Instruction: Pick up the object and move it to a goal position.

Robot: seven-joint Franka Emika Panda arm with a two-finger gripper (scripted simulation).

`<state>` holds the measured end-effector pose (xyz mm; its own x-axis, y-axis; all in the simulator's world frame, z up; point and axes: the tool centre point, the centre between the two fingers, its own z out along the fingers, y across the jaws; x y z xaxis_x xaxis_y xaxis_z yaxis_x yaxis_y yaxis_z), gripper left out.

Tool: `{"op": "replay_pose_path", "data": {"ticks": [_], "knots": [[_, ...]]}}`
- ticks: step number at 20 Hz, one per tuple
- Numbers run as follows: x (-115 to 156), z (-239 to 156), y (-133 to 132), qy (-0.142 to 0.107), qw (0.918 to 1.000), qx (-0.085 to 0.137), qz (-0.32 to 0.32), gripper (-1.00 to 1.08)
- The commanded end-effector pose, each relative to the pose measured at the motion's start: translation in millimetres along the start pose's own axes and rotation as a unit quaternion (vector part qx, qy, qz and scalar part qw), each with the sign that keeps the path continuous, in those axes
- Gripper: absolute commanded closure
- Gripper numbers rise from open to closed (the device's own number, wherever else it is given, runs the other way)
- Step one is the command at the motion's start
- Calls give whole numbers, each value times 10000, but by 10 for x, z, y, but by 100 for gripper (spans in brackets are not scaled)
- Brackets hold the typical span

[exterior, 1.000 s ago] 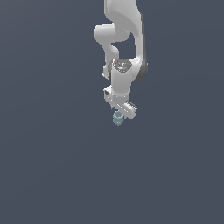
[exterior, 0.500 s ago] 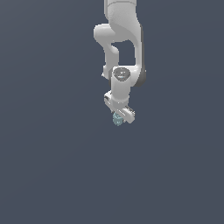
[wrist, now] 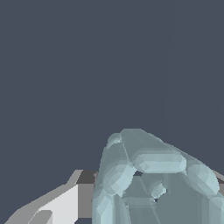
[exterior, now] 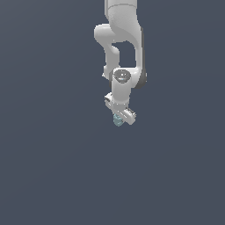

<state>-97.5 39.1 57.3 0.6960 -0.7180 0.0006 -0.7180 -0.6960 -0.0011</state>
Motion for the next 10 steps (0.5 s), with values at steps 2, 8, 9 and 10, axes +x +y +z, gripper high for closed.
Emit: {"op": "replay_pose_path", "data": {"ticks": [2,8,9,10], "knots": [[-1,9,4,-3,10000,-6,1,108],[22,-13,-7,20,10000,30,-10,108],[40,-22,-11,36,10000,52,-17,108],[64,-35,-16,56,9999,80,-25,108]]}}
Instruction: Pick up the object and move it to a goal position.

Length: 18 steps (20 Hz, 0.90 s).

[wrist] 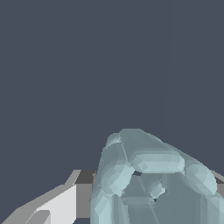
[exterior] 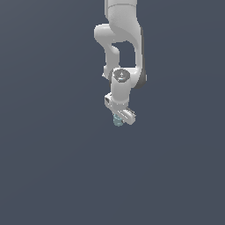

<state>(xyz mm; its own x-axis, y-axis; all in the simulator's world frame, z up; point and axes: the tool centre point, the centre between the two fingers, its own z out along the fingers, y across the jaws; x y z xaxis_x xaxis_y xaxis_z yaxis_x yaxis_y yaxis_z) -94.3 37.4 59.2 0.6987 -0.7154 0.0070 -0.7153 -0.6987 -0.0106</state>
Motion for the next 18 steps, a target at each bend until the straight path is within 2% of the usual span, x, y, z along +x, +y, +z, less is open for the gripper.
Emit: {"op": "replay_pose_path", "data": {"ticks": [1,8,18], "knots": [[57,-32,-11,48,10000,67,-16,108],[363,-217,-77,316,9984,451,-126,108],[951,-664,-185,856,9880,1241,-348,108]]}}
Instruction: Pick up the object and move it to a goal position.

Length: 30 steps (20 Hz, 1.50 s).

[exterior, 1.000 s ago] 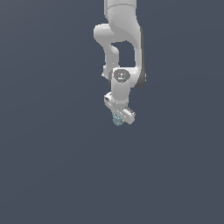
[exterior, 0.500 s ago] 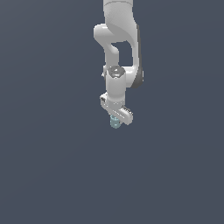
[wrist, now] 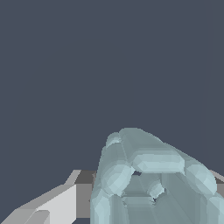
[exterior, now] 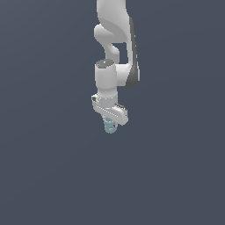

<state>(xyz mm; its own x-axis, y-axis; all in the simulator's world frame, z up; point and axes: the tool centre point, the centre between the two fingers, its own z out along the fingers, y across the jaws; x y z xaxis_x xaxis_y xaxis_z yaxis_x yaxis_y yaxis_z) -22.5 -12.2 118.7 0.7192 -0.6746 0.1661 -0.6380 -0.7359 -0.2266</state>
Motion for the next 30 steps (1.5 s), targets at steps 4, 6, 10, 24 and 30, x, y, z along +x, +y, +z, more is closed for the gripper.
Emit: {"op": "replay_pose_path", "data": {"ticks": [4,6,10,24,30], "knots": [[334,-201,-75,290,9986,422,-119,108],[440,-272,-98,382,9976,561,-157,108],[633,-413,-139,553,9948,825,-229,108],[1201,-909,-238,1079,9793,1650,-451,108],[1416,-1134,-262,1290,9700,1987,-540,108]]}}
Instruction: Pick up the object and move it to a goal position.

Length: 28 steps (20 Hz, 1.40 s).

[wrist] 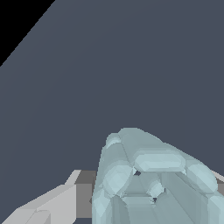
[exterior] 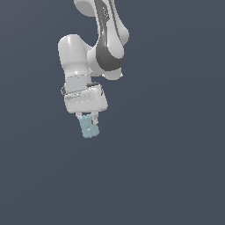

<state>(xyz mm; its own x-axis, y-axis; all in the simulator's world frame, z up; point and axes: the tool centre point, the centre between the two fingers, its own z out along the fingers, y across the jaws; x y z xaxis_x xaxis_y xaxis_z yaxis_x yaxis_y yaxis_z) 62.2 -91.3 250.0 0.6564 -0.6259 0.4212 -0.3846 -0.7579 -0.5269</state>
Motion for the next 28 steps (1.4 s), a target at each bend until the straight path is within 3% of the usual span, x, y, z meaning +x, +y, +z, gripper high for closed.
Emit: {"op": "replay_pose_path", "data": {"ticks": [1,16,21,28], "knots": [[114,-67,-31,96,9998,149,-40,108],[834,-580,-195,716,9905,1135,-297,108],[1127,-839,-243,984,9820,1563,-410,108],[1539,-1258,-281,1377,9637,2211,-583,108]]}}
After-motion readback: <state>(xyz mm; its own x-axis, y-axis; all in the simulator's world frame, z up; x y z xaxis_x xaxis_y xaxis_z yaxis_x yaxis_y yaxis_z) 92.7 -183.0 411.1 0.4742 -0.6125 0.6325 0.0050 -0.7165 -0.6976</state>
